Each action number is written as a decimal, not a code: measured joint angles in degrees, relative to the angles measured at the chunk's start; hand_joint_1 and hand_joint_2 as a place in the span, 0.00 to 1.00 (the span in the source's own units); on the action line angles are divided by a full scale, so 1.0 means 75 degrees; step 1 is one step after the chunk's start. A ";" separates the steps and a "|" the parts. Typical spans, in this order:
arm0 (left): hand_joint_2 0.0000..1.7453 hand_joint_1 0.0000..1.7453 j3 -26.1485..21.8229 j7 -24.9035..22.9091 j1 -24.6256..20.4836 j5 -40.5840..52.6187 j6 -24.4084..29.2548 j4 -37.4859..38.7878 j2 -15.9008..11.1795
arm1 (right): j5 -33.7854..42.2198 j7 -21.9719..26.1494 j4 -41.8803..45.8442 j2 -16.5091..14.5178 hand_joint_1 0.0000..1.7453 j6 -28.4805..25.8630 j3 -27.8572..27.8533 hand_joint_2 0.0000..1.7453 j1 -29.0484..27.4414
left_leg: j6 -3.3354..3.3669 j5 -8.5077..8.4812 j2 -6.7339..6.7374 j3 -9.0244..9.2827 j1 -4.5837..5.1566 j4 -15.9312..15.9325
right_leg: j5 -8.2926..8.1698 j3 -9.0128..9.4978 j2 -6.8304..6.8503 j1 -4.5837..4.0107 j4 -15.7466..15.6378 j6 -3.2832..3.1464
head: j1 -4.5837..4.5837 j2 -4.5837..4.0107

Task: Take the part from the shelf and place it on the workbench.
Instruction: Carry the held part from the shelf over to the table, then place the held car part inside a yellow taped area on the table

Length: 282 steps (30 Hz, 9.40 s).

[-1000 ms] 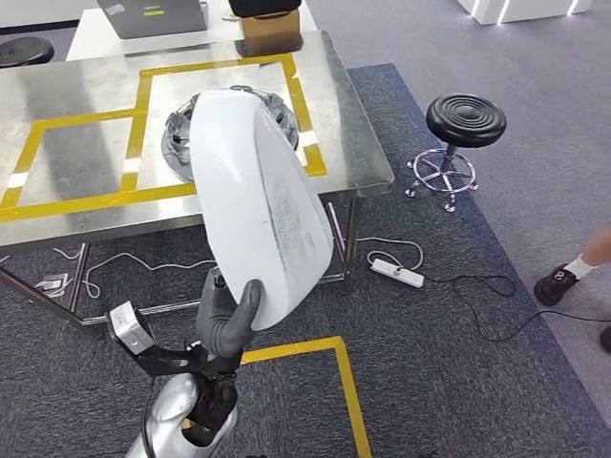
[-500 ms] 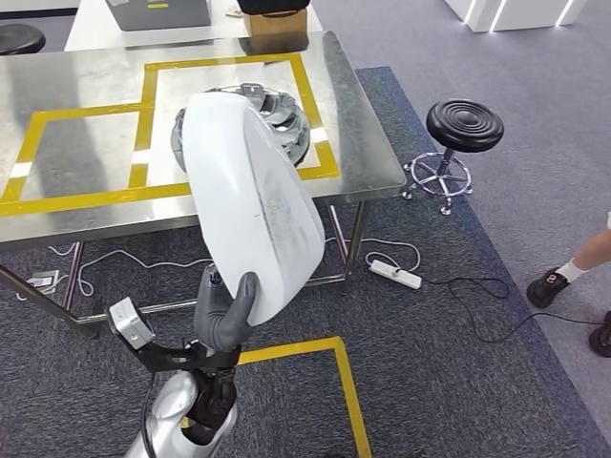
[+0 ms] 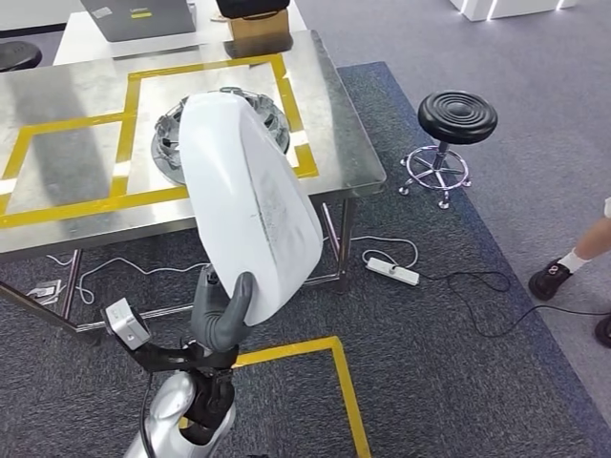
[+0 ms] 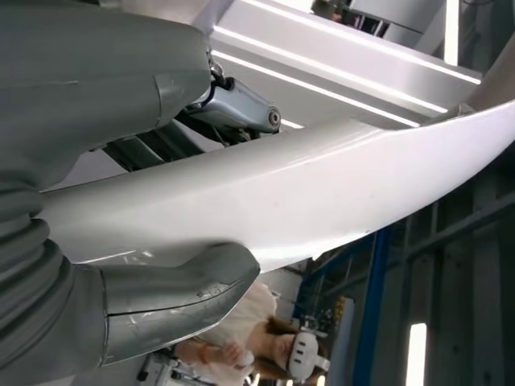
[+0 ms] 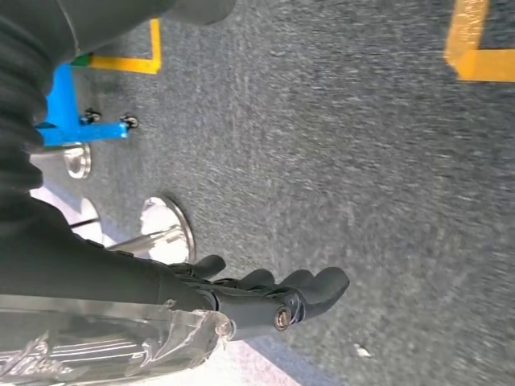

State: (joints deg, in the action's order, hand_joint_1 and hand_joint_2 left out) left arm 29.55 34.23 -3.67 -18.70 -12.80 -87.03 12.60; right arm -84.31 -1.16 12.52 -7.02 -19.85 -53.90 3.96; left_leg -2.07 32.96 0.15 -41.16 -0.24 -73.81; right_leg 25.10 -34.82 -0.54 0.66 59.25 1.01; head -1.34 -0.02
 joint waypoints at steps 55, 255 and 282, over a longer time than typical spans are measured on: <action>1.00 0.94 -0.0239 0.0110 0.0092 -0.0310 -0.1166 0.0020 0.0061 | -0.0031 -0.0211 -0.0028 -0.0131 0.00 0.0037 0.0033 1.00 -0.0066 | 0.0147 -0.0883 -0.0099 0.0931 0.0043 0.2019 | 0.0215 0.0133 -0.0004 0.0005 0.0032 0.0156 | 0.0006 0.0000; 1.00 0.94 0.1104 -0.7988 -0.6616 1.2392 0.3895 0.9395 -0.2167 | -0.0422 -0.1347 -0.0006 -0.0344 0.00 0.0087 0.1128 1.00 0.0517 | 0.0204 -0.1300 -0.0103 0.0579 -0.0043 0.2121 | 0.0199 -0.0286 0.0014 -0.0082 0.0313 0.0210 | 0.0036 0.0000; 1.00 0.00 -0.0111 -0.7152 -0.6054 1.2013 0.3246 0.9442 -0.2174 | -0.0358 -0.1305 -0.0003 -0.0344 0.00 0.0119 0.1131 0.00 0.0515 | 0.0035 -0.1223 -0.0126 0.0696 -0.0035 0.2125 | -0.0013 -0.0074 -0.0011 -0.0080 -0.0002 0.0115 | 0.0085 0.0000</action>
State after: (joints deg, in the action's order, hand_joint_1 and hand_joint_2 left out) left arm 28.71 -19.41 -49.08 71.39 11.54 -16.22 -3.70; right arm -87.00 -10.95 12.50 -9.60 -18.96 -45.42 7.83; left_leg -1.81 23.78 -0.80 -35.94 -0.50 -57.87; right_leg 25.00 -35.37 -0.62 0.06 59.24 1.87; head -0.70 -0.02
